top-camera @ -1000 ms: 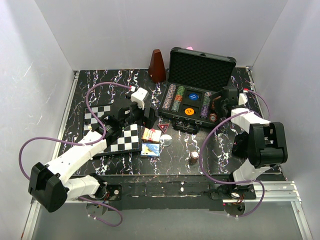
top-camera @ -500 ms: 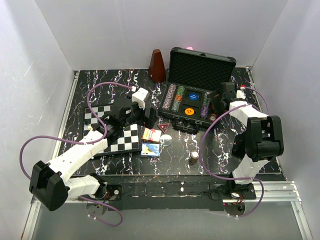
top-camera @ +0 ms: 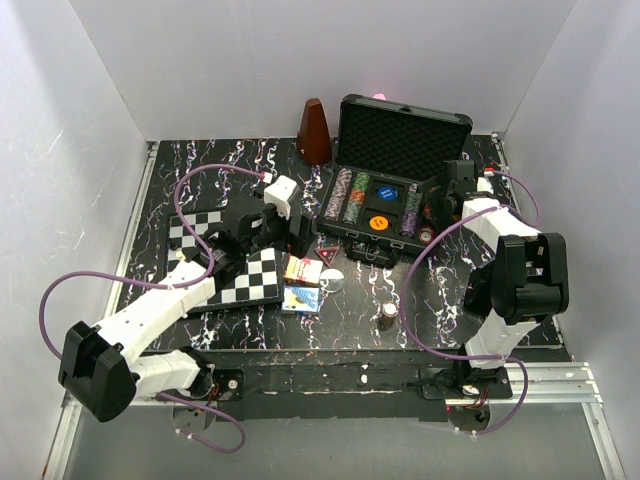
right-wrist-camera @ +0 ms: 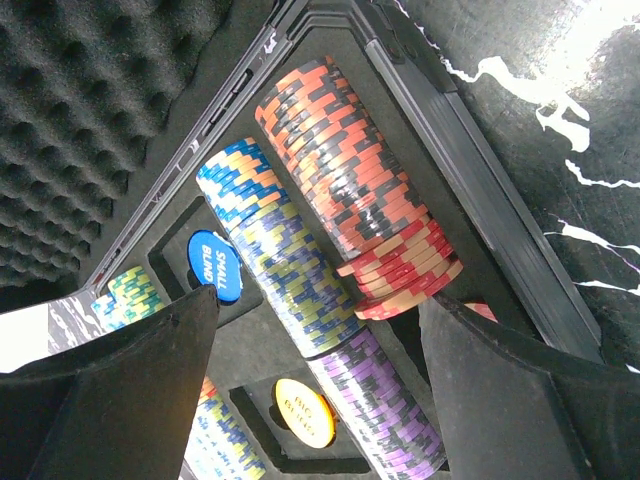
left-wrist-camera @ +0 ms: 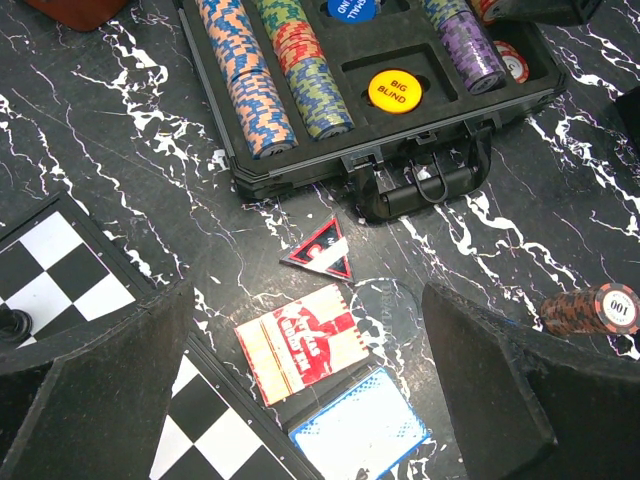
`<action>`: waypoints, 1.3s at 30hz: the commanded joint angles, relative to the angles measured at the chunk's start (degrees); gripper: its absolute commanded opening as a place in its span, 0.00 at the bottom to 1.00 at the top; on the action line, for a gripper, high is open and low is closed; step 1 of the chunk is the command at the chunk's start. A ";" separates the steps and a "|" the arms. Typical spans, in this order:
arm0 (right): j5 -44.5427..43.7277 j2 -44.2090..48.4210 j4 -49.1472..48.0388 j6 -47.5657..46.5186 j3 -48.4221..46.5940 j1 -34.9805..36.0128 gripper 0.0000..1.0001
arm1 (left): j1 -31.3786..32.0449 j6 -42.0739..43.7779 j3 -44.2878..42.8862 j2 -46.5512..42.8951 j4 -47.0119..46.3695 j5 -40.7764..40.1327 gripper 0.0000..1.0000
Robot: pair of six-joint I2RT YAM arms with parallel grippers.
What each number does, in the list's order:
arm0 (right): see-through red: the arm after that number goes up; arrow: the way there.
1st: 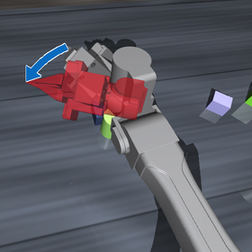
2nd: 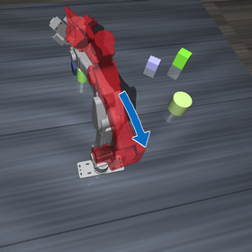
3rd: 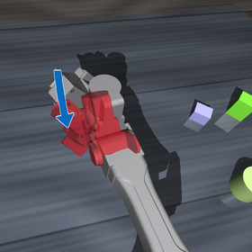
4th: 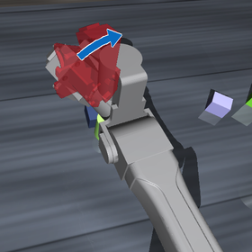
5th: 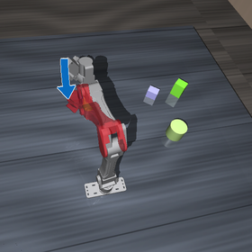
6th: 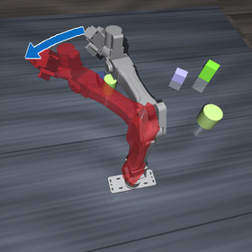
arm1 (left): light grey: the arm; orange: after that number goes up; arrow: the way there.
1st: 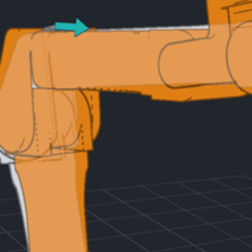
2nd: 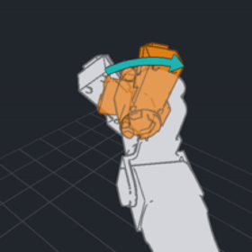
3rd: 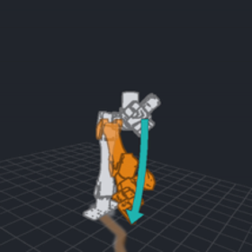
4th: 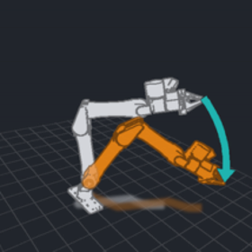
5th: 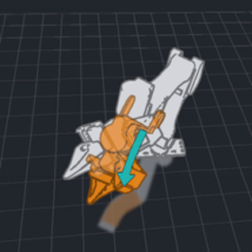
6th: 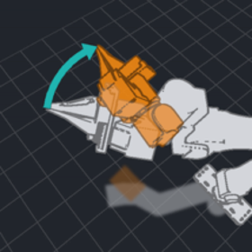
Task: Pack up texas hold em set
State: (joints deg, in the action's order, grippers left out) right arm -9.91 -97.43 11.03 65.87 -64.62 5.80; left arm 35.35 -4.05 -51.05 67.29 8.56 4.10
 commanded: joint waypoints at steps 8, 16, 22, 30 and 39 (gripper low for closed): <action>0.51 0.22 1.36 -0.12 -3.14 -0.62 0.89 | -0.20 0.19 0.51 -0.75 -1.00 1.00 0.98; 0.95 -0.13 1.72 0.23 -1.56 -0.62 0.90 | -0.20 0.10 0.42 -0.84 -1.00 1.00 0.98; 1.74 0.57 1.98 0.05 -1.65 -0.62 0.90 | -0.20 0.19 0.51 -0.93 -1.00 1.00 0.98; 2.62 5.40 3.12 -1.35 1.33 -0.62 0.92 | -0.20 0.19 0.60 -0.93 -1.09 1.26 0.98; 3.06 12.25 4.18 -3.63 7.48 -0.62 0.92 | -0.28 0.28 0.86 -1.10 -1.44 1.61 0.98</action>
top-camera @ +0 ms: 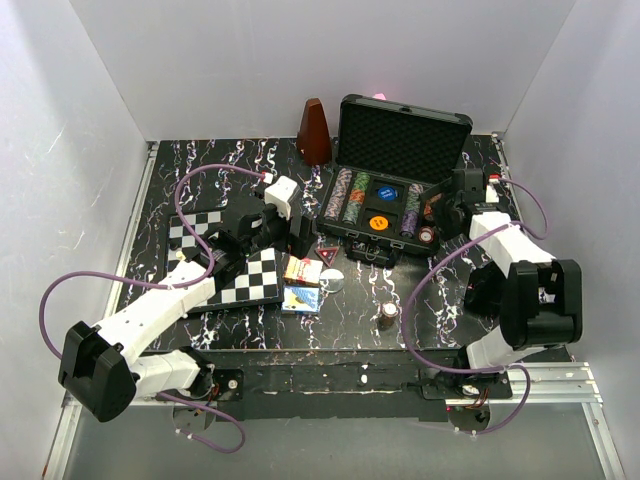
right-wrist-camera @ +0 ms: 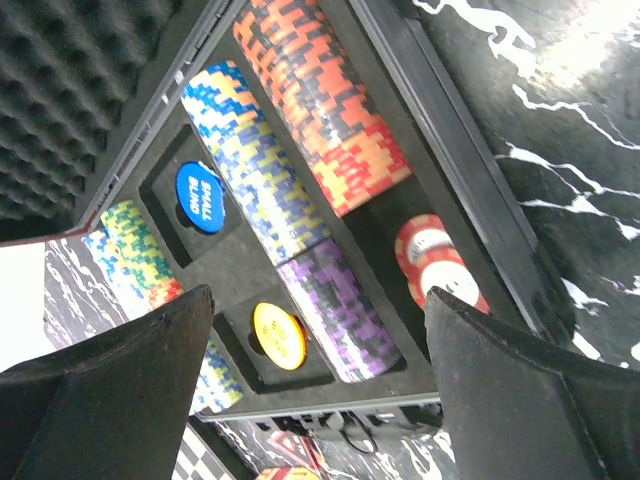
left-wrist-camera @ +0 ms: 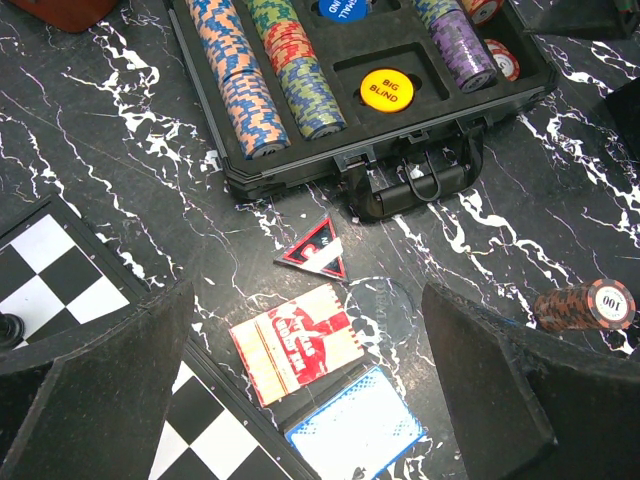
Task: Pack up texas hold em set
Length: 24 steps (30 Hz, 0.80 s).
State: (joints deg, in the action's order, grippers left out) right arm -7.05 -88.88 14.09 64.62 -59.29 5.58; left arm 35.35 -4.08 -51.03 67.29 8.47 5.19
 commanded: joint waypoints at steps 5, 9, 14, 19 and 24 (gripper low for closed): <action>-0.77 9.41 4.27 -10.73 3.83 -0.40 0.90 | -0.20 0.56 0.75 -1.72 -0.83 -0.18 0.98; -1.48 15.65 9.97 -19.77 4.62 -0.40 0.90 | 1.90 3.80 0.66 -2.16 -0.21 0.17 0.98; -1.56 21.55 18.59 -28.31 2.08 -0.57 0.91 | 12.44 5.75 -1.88 2.30 1.90 -2.64 0.98; -2.36 29.89 21.77 -29.29 0.84 -0.93 0.93 | 21.84 0.40 -6.44 10.83 1.55 -1.85 0.98; 0.89 37.01 21.77 -28.59 2.42 -0.93 0.94 | 28.62 -2.69 -11.02 21.29 -1.70 -0.54 0.98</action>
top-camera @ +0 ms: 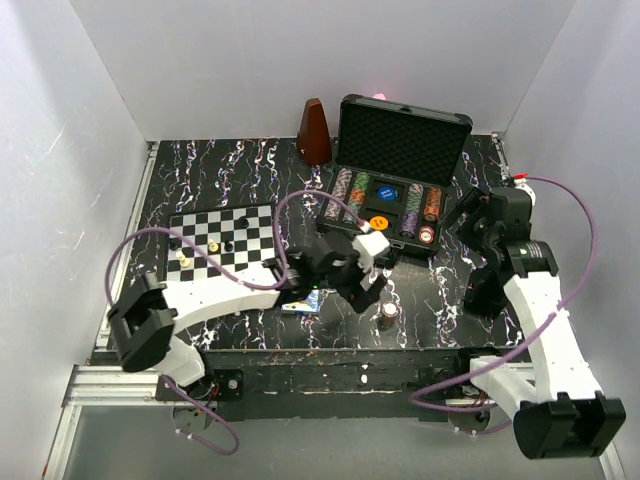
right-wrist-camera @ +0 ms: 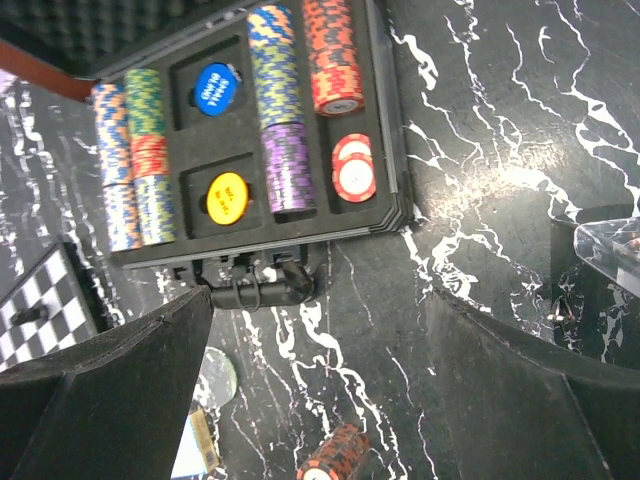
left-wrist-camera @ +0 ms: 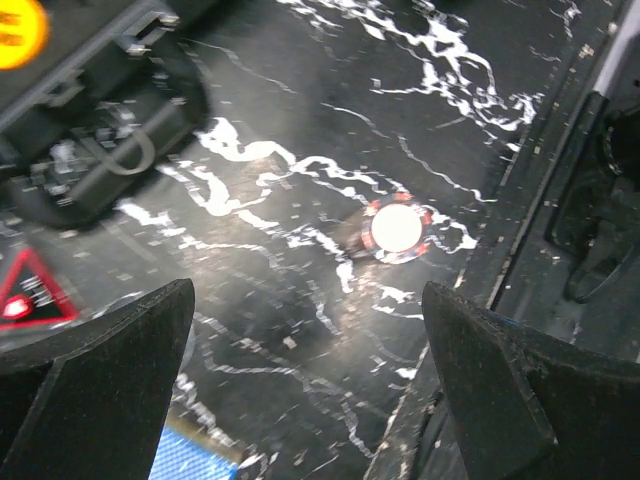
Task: Pack up texas hold em set
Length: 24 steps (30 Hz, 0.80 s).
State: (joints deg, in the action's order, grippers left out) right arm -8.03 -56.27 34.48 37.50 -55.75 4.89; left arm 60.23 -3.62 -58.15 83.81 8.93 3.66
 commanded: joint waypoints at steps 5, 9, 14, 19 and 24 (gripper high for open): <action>3.55 10.47 2.08 -1.37 1.60 -0.23 0.95 | 5.25 -6.93 -4.87 10.93 -6.46 1.35 0.98; 5.21 14.51 1.56 -1.46 4.50 -0.23 0.95 | 6.31 -7.46 -6.36 14.88 -7.70 0.03 0.98; 7.41 17.77 0.85 -0.85 8.28 -0.23 0.95 | 7.88 -7.98 -6.10 17.35 -11.21 -0.40 0.98; 9.70 20.06 0.85 -0.14 10.39 -0.23 0.95 | 8.33 -7.37 -7.85 20.95 -9.99 -5.13 0.98; 9.27 21.64 2.69 -0.75 9.87 -0.14 0.94 | 8.33 -6.49 -7.94 22.54 -9.46 -5.07 0.66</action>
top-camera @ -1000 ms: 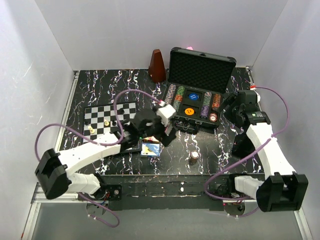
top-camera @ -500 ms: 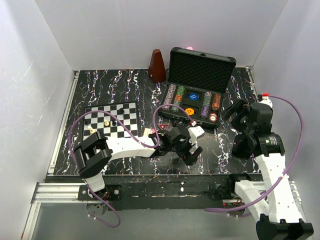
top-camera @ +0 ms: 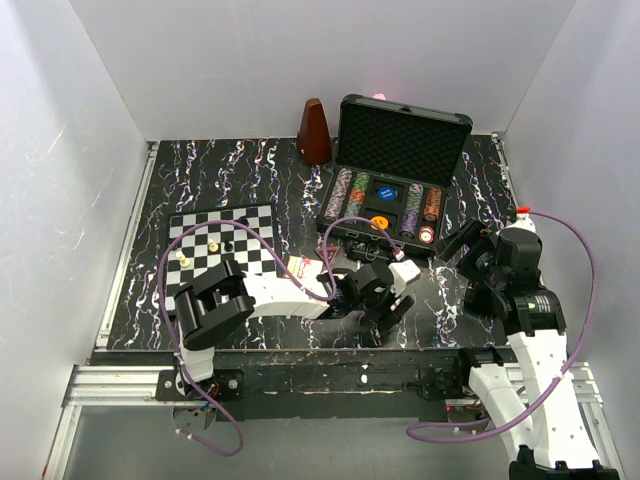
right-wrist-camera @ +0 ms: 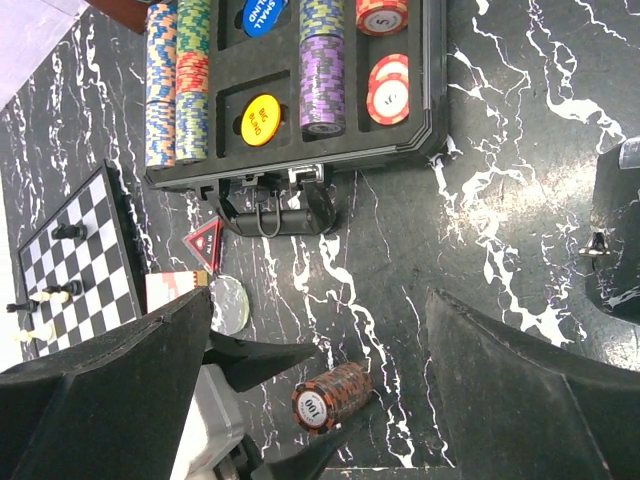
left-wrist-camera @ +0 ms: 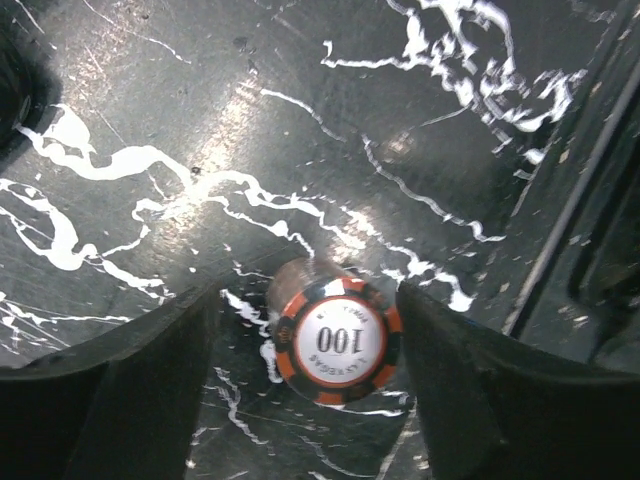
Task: Pack up texas hold em set
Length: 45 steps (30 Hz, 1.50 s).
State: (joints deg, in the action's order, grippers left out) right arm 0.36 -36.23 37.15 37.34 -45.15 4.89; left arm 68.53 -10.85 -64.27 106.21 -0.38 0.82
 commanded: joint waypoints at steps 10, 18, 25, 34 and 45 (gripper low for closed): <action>8.85 -0.68 6.61 -5.08 -4.60 -0.31 0.97 | 0.02 6.09 4.14 -10.65 -0.58 -0.82 0.00; 27.62 -0.16 8.66 -6.50 -3.38 -0.58 0.98 | -1.03 15.24 13.11 -34.30 -1.29 5.31 0.00; 42.27 0.10 6.00 -0.25 -5.12 1.70 0.97 | -1.38 19.29 16.54 -43.45 -1.81 12.62 0.00; 42.88 -2.00 0.92 5.72 -5.92 14.34 0.97 | -1.38 20.26 15.67 -45.22 -0.93 15.09 0.00; 43.24 -6.30 -6.83 7.84 -2.05 24.64 0.96 | -1.38 20.35 15.23 -44.78 -1.55 15.70 0.00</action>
State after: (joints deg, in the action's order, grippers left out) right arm 42.26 -41.15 34.87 45.08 -47.27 27.35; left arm 67.29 8.97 -48.03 63.46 2.66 15.22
